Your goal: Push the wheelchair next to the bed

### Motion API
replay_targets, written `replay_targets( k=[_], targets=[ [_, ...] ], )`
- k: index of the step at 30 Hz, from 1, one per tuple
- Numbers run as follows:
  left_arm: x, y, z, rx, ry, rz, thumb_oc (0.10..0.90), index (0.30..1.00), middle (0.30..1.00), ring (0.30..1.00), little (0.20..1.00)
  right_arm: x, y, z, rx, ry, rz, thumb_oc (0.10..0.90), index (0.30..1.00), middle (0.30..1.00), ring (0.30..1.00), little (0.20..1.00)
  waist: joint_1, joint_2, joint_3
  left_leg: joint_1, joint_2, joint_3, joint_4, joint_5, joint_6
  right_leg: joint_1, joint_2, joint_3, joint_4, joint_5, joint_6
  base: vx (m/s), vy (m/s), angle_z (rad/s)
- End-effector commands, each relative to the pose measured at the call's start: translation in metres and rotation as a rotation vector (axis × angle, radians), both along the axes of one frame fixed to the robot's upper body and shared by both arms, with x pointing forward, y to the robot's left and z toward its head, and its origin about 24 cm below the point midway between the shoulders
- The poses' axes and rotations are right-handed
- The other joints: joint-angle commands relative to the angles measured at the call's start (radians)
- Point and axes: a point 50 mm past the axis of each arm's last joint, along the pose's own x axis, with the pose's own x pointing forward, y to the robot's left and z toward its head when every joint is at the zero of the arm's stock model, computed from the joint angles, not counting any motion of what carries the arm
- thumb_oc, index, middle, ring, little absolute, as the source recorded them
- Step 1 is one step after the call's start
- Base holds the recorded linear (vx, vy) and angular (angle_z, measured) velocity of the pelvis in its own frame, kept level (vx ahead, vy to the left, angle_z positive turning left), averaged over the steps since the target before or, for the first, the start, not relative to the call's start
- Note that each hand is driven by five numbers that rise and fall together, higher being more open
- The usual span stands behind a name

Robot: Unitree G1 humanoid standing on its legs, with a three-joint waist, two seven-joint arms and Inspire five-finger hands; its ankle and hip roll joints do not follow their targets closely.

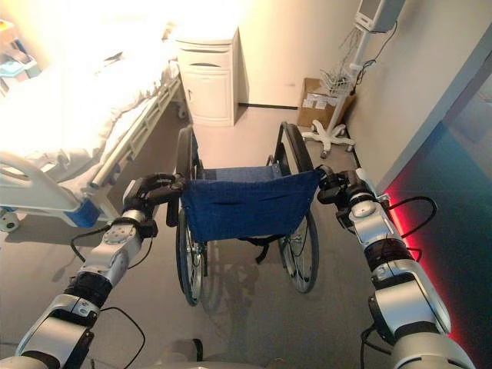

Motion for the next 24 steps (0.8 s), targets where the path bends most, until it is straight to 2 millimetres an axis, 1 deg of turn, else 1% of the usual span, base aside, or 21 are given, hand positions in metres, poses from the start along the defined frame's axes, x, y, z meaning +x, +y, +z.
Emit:
replay_targets(
  k=[1, 2, 3, 5, 6, 9, 10, 11, 12, 13, 14, 15, 16, 17, 18, 19, 20, 21, 22, 23, 24],
  targets=[
    [-0.006, -0.005, -0.026, 0.082, 0.128, -0.004, 0.4, 0.3, 0.3, 0.3, 0.3, -0.002, 0.045, -0.026, 0.085, 0.099, 0.236, 0.4, 0.3, 0.3, 0.3, 0.3, -0.034, 0.013, 0.04, 0.009, -0.057, 0.035, 0.015, -0.034, 0.005, 0.062, 0.097, 0.003, -0.154, 0.143, -0.014, 0.32, -0.09, 0.15],
    [-0.007, -0.007, -0.027, 0.081, 0.129, -0.004, 0.4, 0.3, 0.3, 0.3, 0.3, -0.003, 0.047, -0.028, 0.084, 0.1, 0.235, 0.4, 0.3, 0.3, 0.3, 0.3, -0.025, 0.018, 0.046, -0.004, -0.071, 0.043, -0.022, -0.024, 0.003, 0.085, 0.108, 0.007, -0.165, 0.136, -0.013, 0.41, -0.083, 0.16],
    [-0.008, -0.008, -0.029, 0.082, 0.127, -0.005, 0.4, 0.3, 0.3, 0.3, 0.3, -0.004, 0.048, -0.03, 0.088, 0.1, 0.23, 0.4, 0.3, 0.3, 0.3, 0.3, -0.008, 0.03, 0.049, -0.049, -0.098, 0.038, -0.096, 0.02, -0.005, 0.116, 0.135, 0.022, -0.184, 0.128, -0.014, 0.41, -0.068, 0.22],
    [-0.009, -0.007, -0.029, 0.092, 0.124, -0.004, 0.4, 0.3, 0.3, 0.3, 0.3, -0.004, 0.05, -0.031, 0.091, 0.102, 0.233, 0.4, 0.3, 0.3, 0.3, 0.3, 0.008, 0.042, 0.045, -0.087, -0.109, 0.036, -0.169, 0.067, -0.014, 0.14, 0.159, 0.035, -0.201, 0.124, -0.015, 0.4, -0.041, 0.05],
    [-0.011, -0.003, -0.029, 0.112, 0.121, -0.001, 0.4, 0.3, 0.3, 0.3, 0.3, -0.004, 0.05, -0.031, 0.097, 0.107, 0.241, 0.4, 0.3, 0.3, 0.3, 0.3, 0.029, 0.053, 0.039, -0.113, -0.116, 0.028, -0.246, 0.116, -0.021, 0.172, 0.179, 0.05, -0.215, 0.115, -0.015, 0.34, -0.01, -0.1],
    [-0.013, 0.004, -0.025, 0.134, 0.108, 0.001, 0.4, 0.3, 0.3, 0.3, 0.3, -0.003, 0.05, -0.026, 0.087, 0.107, 0.262, 0.4, 0.3, 0.3, 0.3, 0.3, 0.046, 0.057, 0.033, -0.121, -0.124, 0.019, -0.286, 0.135, -0.019, 0.192, 0.186, 0.063, -0.22, 0.104, -0.015, 0.38, 0.035, -0.81],
    [-0.013, 0.008, -0.022, 0.142, 0.099, 0.016, 0.4, 0.3, 0.3, 0.3, 0.3, 0.0, 0.052, -0.023, 0.09, 0.102, 0.275, 0.4, 0.3, 0.3, 0.3, 0.3, 0.05, 0.055, 0.025, -0.109, -0.125, 0.035, -0.271, 0.101, -0.001, 0.188, 0.176, 0.056, -0.207, 0.093, -0.014, 0.35, 0.087, -1.0],
    [-0.012, 0.01, -0.022, 0.142, 0.099, 0.018, 0.4, 0.3, 0.3, 0.3, 0.3, 0.0, 0.052, -0.023, 0.091, 0.104, 0.278, 0.4, 0.3, 0.3, 0.3, 0.3, 0.05, 0.052, 0.027, -0.104, -0.129, 0.039, -0.26, 0.087, 0.005, 0.189, 0.17, 0.053, -0.197, 0.086, -0.012, 0.36, 0.102, -0.83],
    [-0.012, 0.012, -0.021, 0.141, 0.099, 0.014, 0.4, 0.3, 0.3, 0.3, 0.3, 0.001, 0.054, -0.023, 0.084, 0.115, 0.291, 0.4, 0.3, 0.3, 0.3, 0.3, 0.053, 0.049, 0.024, -0.108, -0.13, 0.043, -0.224, 0.056, 0.017, 0.191, 0.159, 0.043, -0.171, 0.069, -0.009, 0.28, 0.068, -0.57],
    [-0.011, 0.013, -0.019, 0.153, 0.098, 0.004, 0.4, 0.3, 0.3, 0.3, 0.3, 0.002, 0.055, -0.022, 0.07, 0.118, 0.3, 0.4, 0.3, 0.3, 0.3, 0.3, 0.059, 0.046, 0.022, -0.107, -0.127, 0.053, -0.196, 0.026, 0.034, 0.196, 0.146, 0.028, -0.126, 0.044, -0.005, 0.41, 0.102, -0.49],
    [-0.011, 0.014, -0.018, 0.162, 0.103, -0.004, 0.4, 0.3, 0.3, 0.3, 0.3, 0.001, 0.054, -0.024, 0.078, 0.117, 0.297, 0.4, 0.3, 0.3, 0.3, 0.3, 0.067, 0.042, 0.015, -0.092, -0.127, 0.07, -0.194, 0.003, 0.059, 0.2, 0.132, 0.016, -0.047, 0.041, 0.011, 0.47, 0.112, -0.42],
    [-0.011, 0.015, -0.016, 0.171, 0.11, -0.013, 0.4, 0.3, 0.3, 0.3, 0.3, -0.002, 0.054, -0.026, 0.09, 0.117, 0.298, 0.4, 0.3, 0.3, 0.3, 0.3, 0.075, 0.032, 0.003, -0.069, -0.137, 0.08, -0.215, -0.001, 0.078, 0.201, 0.115, 0.001, 0.036, 0.066, 0.042, 0.39, 0.097, -0.37],
    [-0.01, 0.015, -0.016, 0.178, 0.111, -0.019, 0.4, 0.3, 0.3, 0.3, 0.3, -0.002, 0.054, -0.027, 0.092, 0.116, 0.298, 0.4, 0.3, 0.3, 0.3, 0.3, 0.077, 0.028, -0.001, -0.063, -0.143, 0.079, -0.223, 0.0, 0.083, 0.199, 0.105, -0.005, 0.073, 0.086, 0.056, 0.39, 0.094, -0.41],
    [-0.01, 0.014, -0.015, 0.187, 0.113, -0.027, 0.4, 0.3, 0.3, 0.3, 0.3, -0.005, 0.053, -0.03, 0.098, 0.111, 0.293, 0.4, 0.3, 0.3, 0.3, 0.3, 0.078, 0.023, -0.009, -0.046, -0.152, 0.076, -0.238, -0.001, 0.095, 0.172, 0.083, -0.015, 0.164, 0.143, 0.089, 0.33, 0.09, -0.33],
    [-0.01, 0.013, -0.015, 0.187, 0.114, -0.031, 0.4, 0.3, 0.3, 0.3, 0.3, -0.006, 0.052, -0.03, 0.103, 0.108, 0.288, 0.4, 0.3, 0.3, 0.3, 0.3, 0.074, 0.025, -0.01, -0.029, -0.154, 0.075, -0.245, -0.005, 0.102, 0.134, 0.059, -0.02, 0.232, 0.19, 0.109, 0.29, 0.079, -0.31],
    [-0.01, 0.012, -0.015, 0.186, 0.113, -0.031, 0.4, 0.3, 0.3, 0.3, 0.3, -0.006, 0.052, -0.03, 0.103, 0.107, 0.288, 0.4, 0.3, 0.3, 0.3, 0.3, 0.073, 0.025, -0.009, -0.026, -0.154, 0.075, -0.245, -0.007, 0.103, 0.124, 0.053, -0.02, 0.24, 0.197, 0.11, 0.29, 0.039, -0.23],
    [-0.007, 0.008, -0.014, 0.182, 0.109, -0.038, 0.4, 0.3, 0.3, 0.3, 0.3, -0.004, 0.054, -0.028, 0.101, 0.104, 0.288, 0.4, 0.3, 0.3, 0.3, 0.3, 0.064, 0.03, 0.0, 0.001, -0.15, 0.072, -0.242, -0.022, 0.104, 0.063, 0.015, -0.026, 0.247, 0.234, 0.113, 0.3, -0.052, -0.14],
    [-0.004, 0.003, -0.011, 0.177, 0.099, -0.041, 0.4, 0.3, 0.3, 0.3, 0.3, 0.0, 0.056, -0.026, 0.099, 0.097, 0.291, 0.4, 0.3, 0.3, 0.3, 0.3, 0.056, 0.042, 0.018, 0.023, -0.136, 0.067, -0.234, -0.033, 0.099, 0.012, -0.006, -0.035, 0.208, 0.226, 0.1, 0.32, -0.079, -0.04],
    [-0.003, 0.002, -0.01, 0.177, 0.096, -0.042, 0.4, 0.3, 0.3, 0.3, 0.3, 0.0, 0.056, -0.026, 0.101, 0.094, 0.291, 0.4, 0.3, 0.3, 0.3, 0.3, 0.054, 0.046, 0.023, 0.029, -0.133, 0.064, -0.233, -0.035, 0.098, 0.0, -0.01, -0.037, 0.194, 0.225, 0.096, 0.26, -0.153, -0.12],
    [0.0, -0.001, -0.008, 0.18, 0.092, -0.049, 0.4, 0.3, 0.3, 0.3, 0.3, 0.003, 0.057, -0.024, 0.107, 0.086, 0.287, 0.4, 0.3, 0.3, 0.3, 0.3, 0.046, 0.051, 0.036, 0.052, -0.132, 0.051, -0.228, -0.046, 0.097, -0.039, -0.024, -0.035, 0.148, 0.244, 0.09, 0.29, -0.219, -0.06],
    [0.003, -0.003, -0.006, 0.185, 0.089, -0.064, 0.4, 0.3, 0.3, 0.3, 0.3, 0.004, 0.056, -0.022, 0.12, 0.077, 0.278, 0.4, 0.3, 0.3, 0.3, 0.3, 0.032, 0.051, 0.051, 0.084, -0.134, 0.034, -0.225, -0.069, 0.096, -0.08, -0.048, -0.026, 0.065, 0.285, 0.089, 0.32, -0.253, 0.07]
  ],
)
